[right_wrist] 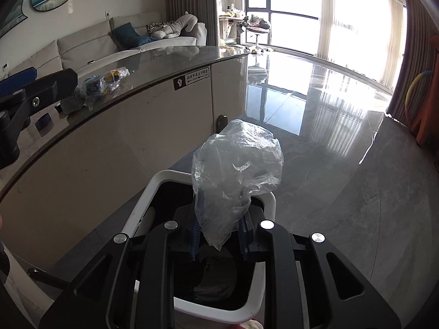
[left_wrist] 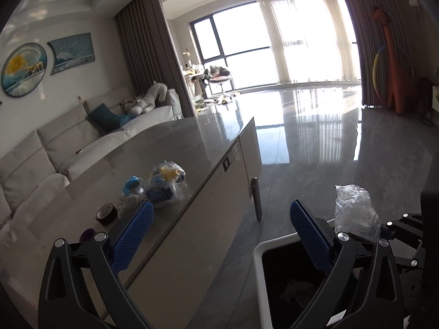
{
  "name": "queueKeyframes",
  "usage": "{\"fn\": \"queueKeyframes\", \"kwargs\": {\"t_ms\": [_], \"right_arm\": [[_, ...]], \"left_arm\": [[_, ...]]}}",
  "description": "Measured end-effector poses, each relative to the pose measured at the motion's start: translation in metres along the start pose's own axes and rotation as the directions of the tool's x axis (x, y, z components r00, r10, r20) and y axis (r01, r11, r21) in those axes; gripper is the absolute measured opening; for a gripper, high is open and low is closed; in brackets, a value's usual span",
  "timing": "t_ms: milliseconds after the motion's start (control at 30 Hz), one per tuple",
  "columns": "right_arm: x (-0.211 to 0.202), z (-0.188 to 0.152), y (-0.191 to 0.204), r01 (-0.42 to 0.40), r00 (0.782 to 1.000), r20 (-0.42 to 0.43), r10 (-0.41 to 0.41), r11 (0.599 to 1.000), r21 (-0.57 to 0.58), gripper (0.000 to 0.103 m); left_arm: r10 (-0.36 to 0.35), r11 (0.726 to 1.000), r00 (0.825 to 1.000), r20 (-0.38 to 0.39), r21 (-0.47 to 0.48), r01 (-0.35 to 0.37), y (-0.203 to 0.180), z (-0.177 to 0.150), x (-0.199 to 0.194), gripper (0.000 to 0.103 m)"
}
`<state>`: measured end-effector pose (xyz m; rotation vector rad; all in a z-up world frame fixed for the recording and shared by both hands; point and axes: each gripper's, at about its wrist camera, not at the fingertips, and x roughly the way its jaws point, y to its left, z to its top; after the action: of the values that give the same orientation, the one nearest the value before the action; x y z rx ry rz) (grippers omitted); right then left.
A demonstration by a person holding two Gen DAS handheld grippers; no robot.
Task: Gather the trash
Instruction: 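Open the right gripper to drop the plastic bag while the left gripper drops the sock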
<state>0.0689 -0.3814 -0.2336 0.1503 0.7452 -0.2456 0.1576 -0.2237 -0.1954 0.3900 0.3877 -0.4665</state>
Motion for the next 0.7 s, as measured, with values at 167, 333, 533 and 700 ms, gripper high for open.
{"fn": "queueKeyframes", "kwargs": {"t_ms": [167,333,533,700], "right_arm": [[0.019,-0.003,0.009,-0.018,0.999,-0.041,0.017,1.000,-0.013,0.025],[0.029,-0.008,0.019,-0.033,0.997,-0.065,0.031,0.999,-0.035,0.025],[0.035,-0.016,0.032,-0.017,0.996,-0.085,0.010,0.997,-0.080,0.099],[0.032,-0.021,0.039,0.069,0.996,-0.045,-0.078,0.984,-0.163,0.099]], "left_arm": [[0.007,1.000,1.000,-0.020,-0.021,-0.008,0.015,-0.003,0.001,0.098],[0.011,0.999,0.999,-0.031,-0.045,-0.013,0.029,-0.008,0.000,0.098],[0.021,0.998,0.998,-0.059,-0.058,-0.025,0.037,-0.014,0.005,0.098],[0.036,0.998,0.998,-0.048,-0.054,-0.039,0.043,-0.016,0.001,0.098]]}}
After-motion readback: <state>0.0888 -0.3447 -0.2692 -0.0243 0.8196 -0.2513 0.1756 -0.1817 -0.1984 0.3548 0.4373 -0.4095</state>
